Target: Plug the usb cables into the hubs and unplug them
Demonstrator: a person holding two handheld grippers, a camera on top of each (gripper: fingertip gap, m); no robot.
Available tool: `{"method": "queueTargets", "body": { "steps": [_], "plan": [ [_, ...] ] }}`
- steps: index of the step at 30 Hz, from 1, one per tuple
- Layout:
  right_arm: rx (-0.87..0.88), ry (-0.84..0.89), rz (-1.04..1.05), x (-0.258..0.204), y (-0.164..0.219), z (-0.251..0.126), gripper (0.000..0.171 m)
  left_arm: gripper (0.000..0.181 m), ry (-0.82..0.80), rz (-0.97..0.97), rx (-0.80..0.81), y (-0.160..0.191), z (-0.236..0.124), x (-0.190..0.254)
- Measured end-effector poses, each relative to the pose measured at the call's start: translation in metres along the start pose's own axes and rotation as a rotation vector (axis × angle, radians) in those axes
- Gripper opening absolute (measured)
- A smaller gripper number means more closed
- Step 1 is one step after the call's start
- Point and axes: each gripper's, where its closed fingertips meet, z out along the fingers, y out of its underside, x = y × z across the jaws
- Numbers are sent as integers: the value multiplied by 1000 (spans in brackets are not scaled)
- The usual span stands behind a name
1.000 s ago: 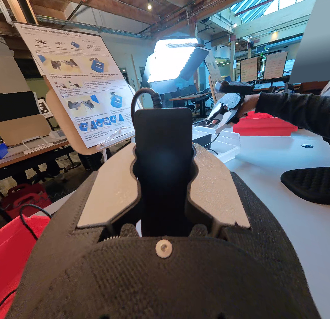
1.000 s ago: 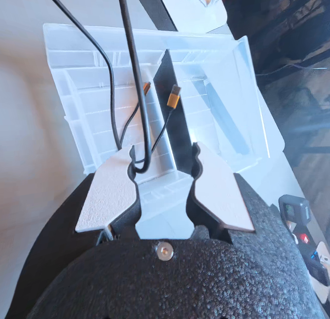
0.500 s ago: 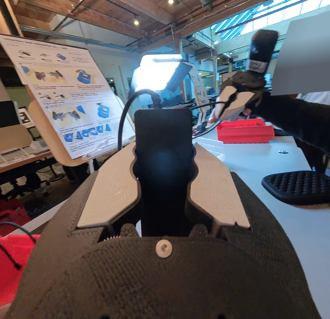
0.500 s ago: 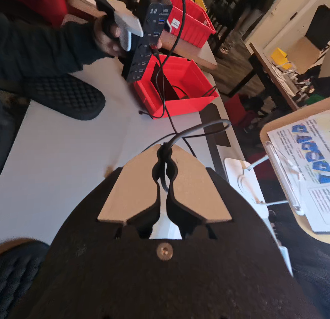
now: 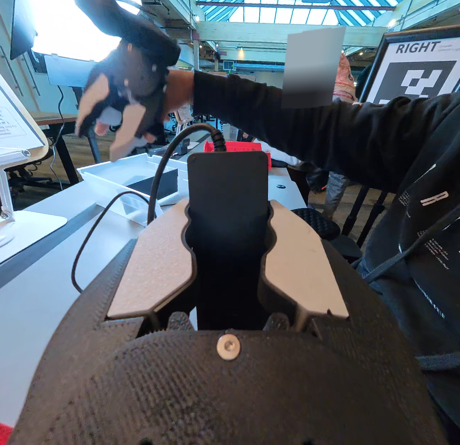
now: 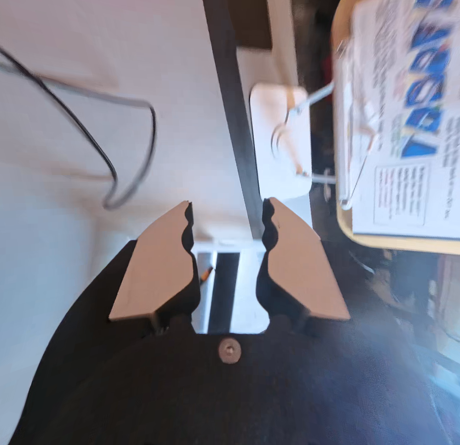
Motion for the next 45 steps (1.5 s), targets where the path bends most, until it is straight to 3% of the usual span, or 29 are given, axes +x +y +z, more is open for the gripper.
{"method": "queueTargets", "body": {
  "steps": [5, 8, 10, 14, 19, 23, 28, 31, 34, 38, 40, 45],
  "plan": [
    [607, -77, 170, -43, -96, -70, 53, 57, -12, -51, 66, 2, 6, -8],
    [892, -171, 262, -91, -117, -105, 53, 55, 6, -88, 131, -1, 6, -10],
    [965, -226, 302, -123, -118, -108, 53, 55, 17, -96, 166, -3, 6, -9],
    [922, -342, 295, -183, -109, -80, 54, 55, 53, -96, 202, -3, 9, -5],
    [761, -444, 223, -226, -97, -36, 46, 55, 100, -63, 205, 2, 16, 6],
    [799, -490, 210, -237, -102, -35, 17, 55, 103, 15, 142, 16, 22, 12],
    [778, -434, 128, -239, -93, -32, 16, 55, 93, 118, -20, 36, 22, 15],
    [763, -396, 82, -238, -90, -34, 16, 69, 24, 232, -178, 59, 23, 8],
    [757, -372, 42, -240, -89, -34, 16, 65, -14, 343, -280, 76, 29, 7],
    [723, -272, -19, -231, -83, -29, 16, 65, -137, 481, -398, 82, 24, -10],
    [744, -244, 8, -212, -72, -36, 16, 64, -253, 484, -384, 72, 4, -35],
    [900, -46, 157, -120, -39, -108, 16, 64, -266, 301, -203, 42, -35, -47]
  ]
}}
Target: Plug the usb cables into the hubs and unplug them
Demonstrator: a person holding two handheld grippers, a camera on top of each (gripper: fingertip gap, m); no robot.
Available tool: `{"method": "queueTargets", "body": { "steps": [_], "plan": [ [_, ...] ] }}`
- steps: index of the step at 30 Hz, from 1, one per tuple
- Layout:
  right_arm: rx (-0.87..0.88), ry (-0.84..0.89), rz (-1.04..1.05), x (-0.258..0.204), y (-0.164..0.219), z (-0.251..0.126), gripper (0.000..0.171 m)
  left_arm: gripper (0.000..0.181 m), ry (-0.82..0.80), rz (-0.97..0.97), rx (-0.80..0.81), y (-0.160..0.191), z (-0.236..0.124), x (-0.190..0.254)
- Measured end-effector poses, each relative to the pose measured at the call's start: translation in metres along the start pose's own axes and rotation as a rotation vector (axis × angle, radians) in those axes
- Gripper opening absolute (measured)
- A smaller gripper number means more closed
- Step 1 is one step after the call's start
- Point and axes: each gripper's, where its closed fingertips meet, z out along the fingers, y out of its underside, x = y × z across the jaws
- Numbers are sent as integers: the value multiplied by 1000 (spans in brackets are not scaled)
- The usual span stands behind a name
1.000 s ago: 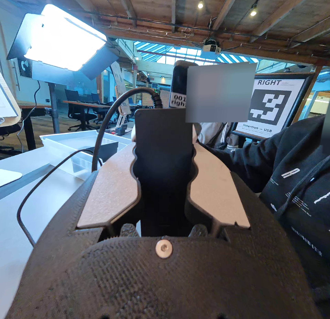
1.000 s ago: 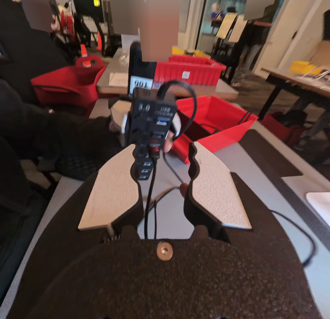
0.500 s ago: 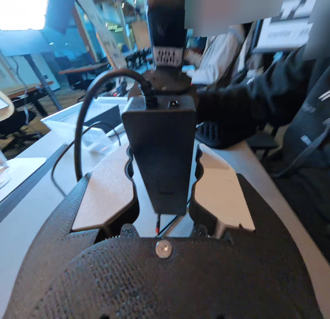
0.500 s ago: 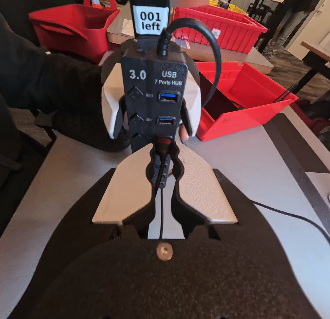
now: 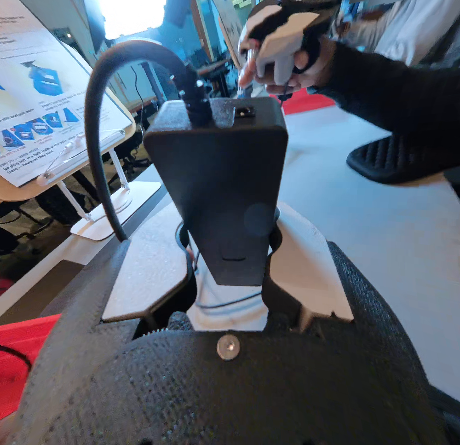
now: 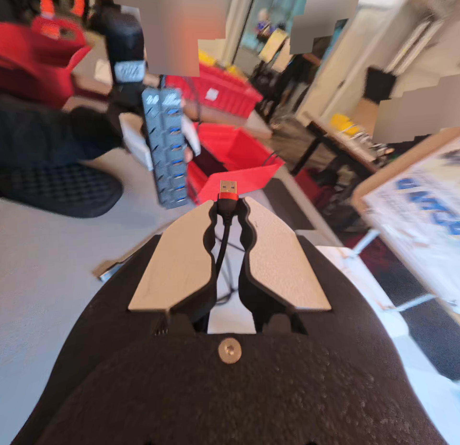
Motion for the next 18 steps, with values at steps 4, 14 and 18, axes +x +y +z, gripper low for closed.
{"method": "queueTargets", "body": {
  "steps": [4, 14, 18],
  "plan": [
    [79, 269, -44, 67, -26, -59, 16, 65, -7, -37, 15, 5, 10, -1],
    [-585, 553, 127, 147, 169, -117, 18, 64, 27, -67, -16, 19, 25, 9],
    [-545, 629, 115, 155, 149, -120, 42, 63, 42, -102, -5, 20, 27, 10]
  ]
}}
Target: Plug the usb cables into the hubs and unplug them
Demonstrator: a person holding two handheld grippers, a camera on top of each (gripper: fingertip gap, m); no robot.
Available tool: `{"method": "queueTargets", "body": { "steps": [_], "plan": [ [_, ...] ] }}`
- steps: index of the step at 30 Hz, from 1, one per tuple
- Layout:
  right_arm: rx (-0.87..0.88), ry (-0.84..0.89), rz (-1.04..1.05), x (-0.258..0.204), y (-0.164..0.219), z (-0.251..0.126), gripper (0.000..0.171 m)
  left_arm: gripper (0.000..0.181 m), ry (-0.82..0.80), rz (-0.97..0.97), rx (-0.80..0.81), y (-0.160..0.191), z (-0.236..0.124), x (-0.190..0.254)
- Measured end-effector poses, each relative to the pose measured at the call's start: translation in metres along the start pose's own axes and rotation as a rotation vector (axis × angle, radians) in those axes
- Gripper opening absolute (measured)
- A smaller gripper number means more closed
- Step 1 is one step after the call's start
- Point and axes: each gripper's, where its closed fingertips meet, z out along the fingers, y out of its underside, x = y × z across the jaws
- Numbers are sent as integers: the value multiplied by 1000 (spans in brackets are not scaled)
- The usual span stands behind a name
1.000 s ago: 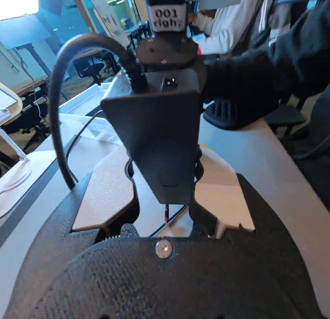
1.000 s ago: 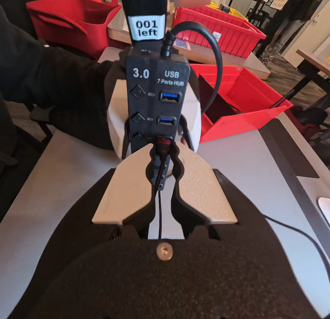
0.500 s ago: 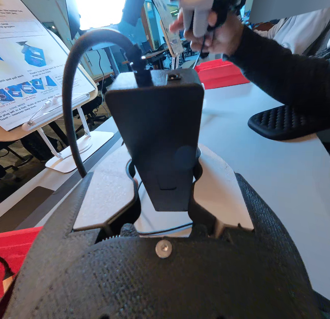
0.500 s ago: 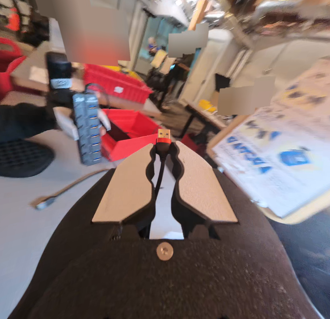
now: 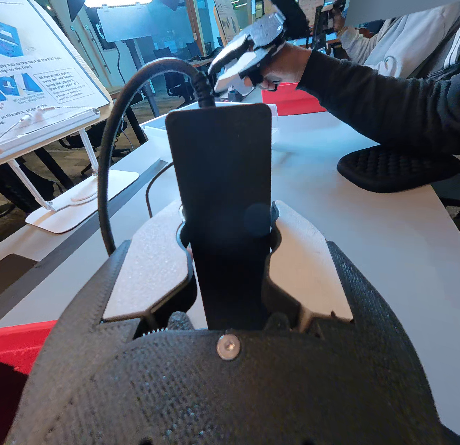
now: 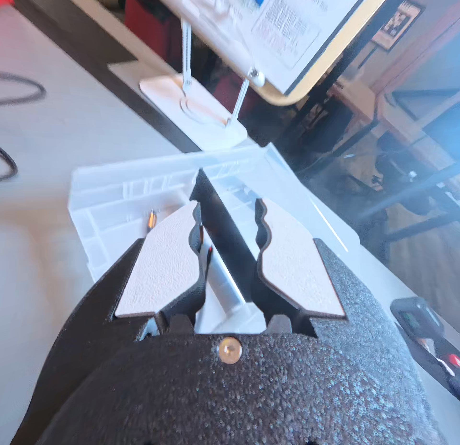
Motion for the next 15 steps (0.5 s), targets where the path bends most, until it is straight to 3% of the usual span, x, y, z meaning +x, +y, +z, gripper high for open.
{"method": "queueTargets", "body": {
  "steps": [3, 7, 10, 13, 15],
  "plan": [
    [162, -51, 16, -16, -44, -19, 43, 63, 10, -9, -2, 0, 3, 3],
    [257, -328, -79, -92, -84, -34, 44, 63, 83, -67, 76, -15, 3, 15],
    [161, -516, -173, -157, -77, -22, 51, 63, 143, -92, 115, -26, -4, 23],
    [-38, -624, -156, -204, -50, 6, 73, 63, 115, -82, 125, -30, -9, 18],
    [-140, -602, -131, -217, -33, 27, 67, 62, 108, -78, 126, -31, -11, 16]
  ]
}}
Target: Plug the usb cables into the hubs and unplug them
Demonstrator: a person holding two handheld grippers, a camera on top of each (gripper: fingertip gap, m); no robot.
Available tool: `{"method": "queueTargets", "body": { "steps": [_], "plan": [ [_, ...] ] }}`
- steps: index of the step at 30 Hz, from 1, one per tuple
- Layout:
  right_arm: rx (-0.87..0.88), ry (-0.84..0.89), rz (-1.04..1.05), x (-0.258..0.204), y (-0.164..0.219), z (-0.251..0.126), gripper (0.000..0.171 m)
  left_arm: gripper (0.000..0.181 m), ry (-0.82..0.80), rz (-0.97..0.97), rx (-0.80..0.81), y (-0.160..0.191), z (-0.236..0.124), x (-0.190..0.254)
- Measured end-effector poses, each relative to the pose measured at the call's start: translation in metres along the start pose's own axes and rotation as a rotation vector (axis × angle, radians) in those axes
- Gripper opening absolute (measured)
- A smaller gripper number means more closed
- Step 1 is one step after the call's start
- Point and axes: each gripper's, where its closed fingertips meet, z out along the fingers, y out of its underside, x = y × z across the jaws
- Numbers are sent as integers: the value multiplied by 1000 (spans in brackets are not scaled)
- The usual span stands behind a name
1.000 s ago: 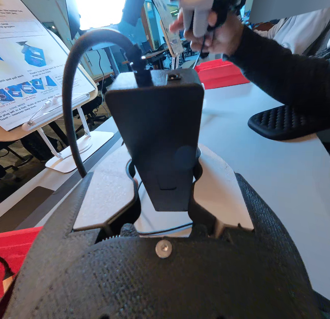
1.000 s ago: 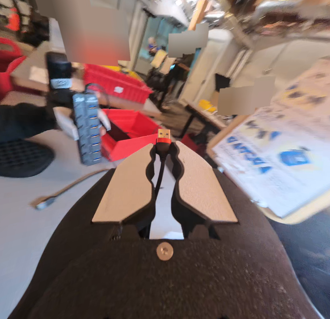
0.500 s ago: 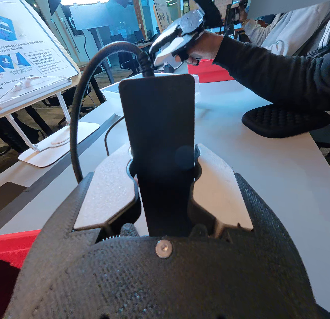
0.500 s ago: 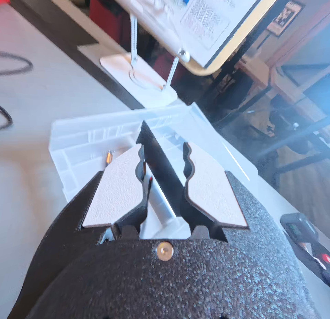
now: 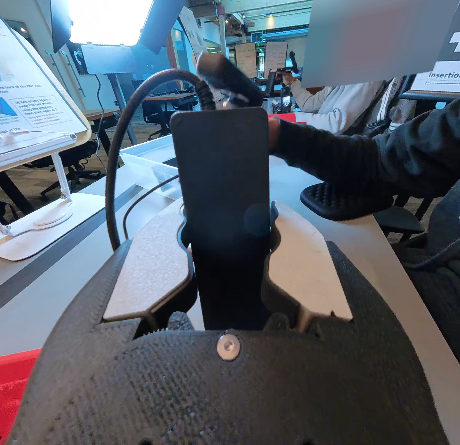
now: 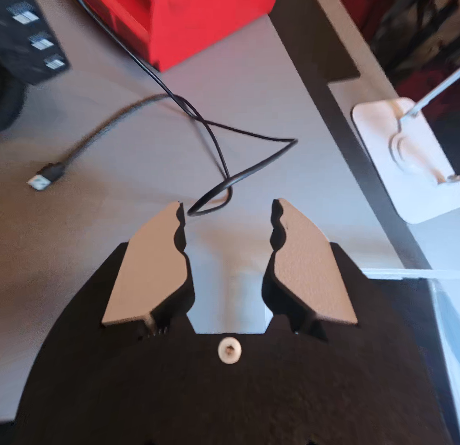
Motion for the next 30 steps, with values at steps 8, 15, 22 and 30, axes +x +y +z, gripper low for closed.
{"method": "queueTargets", "body": {
  "steps": [8, 15, 22, 30],
  "plan": [
    [-60, -240, -394, -81, -5, -33, 3, 62, -272, -52, -72, 11, -13, -48],
    [53, -691, -676, -213, -22, -116, 2, 62, -282, 44, -431, 68, 16, -37],
    [164, -902, -757, -262, -34, -133, 2, 61, -284, 274, -792, 121, 71, -10],
    [904, -806, -343, -163, -115, -196, 3, 61, 142, 613, -814, 140, 93, 72]
  ]
}}
